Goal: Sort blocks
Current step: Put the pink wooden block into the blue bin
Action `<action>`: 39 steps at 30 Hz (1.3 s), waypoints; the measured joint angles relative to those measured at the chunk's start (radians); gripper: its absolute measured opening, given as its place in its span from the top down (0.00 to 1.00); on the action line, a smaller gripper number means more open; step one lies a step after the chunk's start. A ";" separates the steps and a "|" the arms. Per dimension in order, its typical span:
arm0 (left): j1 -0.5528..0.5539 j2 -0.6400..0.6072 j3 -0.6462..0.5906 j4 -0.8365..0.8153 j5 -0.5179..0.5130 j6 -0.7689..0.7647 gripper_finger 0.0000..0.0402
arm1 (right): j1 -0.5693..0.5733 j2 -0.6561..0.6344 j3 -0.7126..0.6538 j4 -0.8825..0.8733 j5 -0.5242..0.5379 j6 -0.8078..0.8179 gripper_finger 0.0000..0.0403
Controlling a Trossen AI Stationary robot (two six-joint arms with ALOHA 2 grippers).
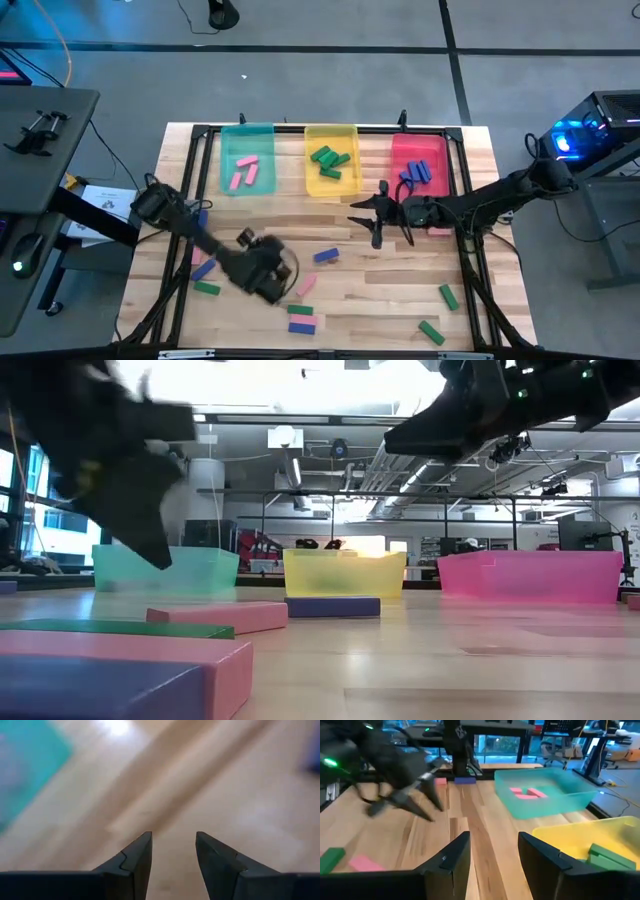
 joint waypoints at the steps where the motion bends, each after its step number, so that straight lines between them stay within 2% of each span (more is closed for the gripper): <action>1: -0.034 0.000 -0.012 0.059 -0.040 0.001 0.66 | -0.001 0.008 0.000 0.002 -0.003 0.000 0.63; 3: -0.095 -0.001 -0.039 0.221 -0.130 0.050 0.66 | -0.001 0.029 0.000 0.011 -0.005 0.006 0.63; 7: -0.174 0.009 -0.090 0.557 -0.273 0.318 0.66 | -0.001 0.079 0.000 0.063 -0.005 0.039 0.63; 11: -0.184 0.026 -0.125 0.768 -0.290 0.556 0.64 | 0.000 0.134 0.000 0.131 -0.013 0.079 0.63; 14: -0.163 0.045 -0.133 0.839 -0.239 0.631 0.58 | 0.001 0.165 0.000 0.174 -0.052 0.130 0.63; 22: -0.082 0.066 -0.133 0.879 -0.046 0.499 0.36 | 0.066 0.191 0.000 0.193 -0.090 0.210 0.63; 25: -0.068 0.067 -0.133 0.902 -0.004 0.429 0.35 | 0.103 0.191 0.000 0.194 -0.091 0.207 0.63; 32: -0.062 0.142 -0.115 0.941 -0.011 0.424 0.35 | 0.175 0.191 0.000 0.192 -0.089 0.188 0.63; 39: -0.050 0.197 -0.039 0.828 -0.025 0.402 0.37 | 0.199 0.191 0.000 0.177 -0.087 0.177 0.63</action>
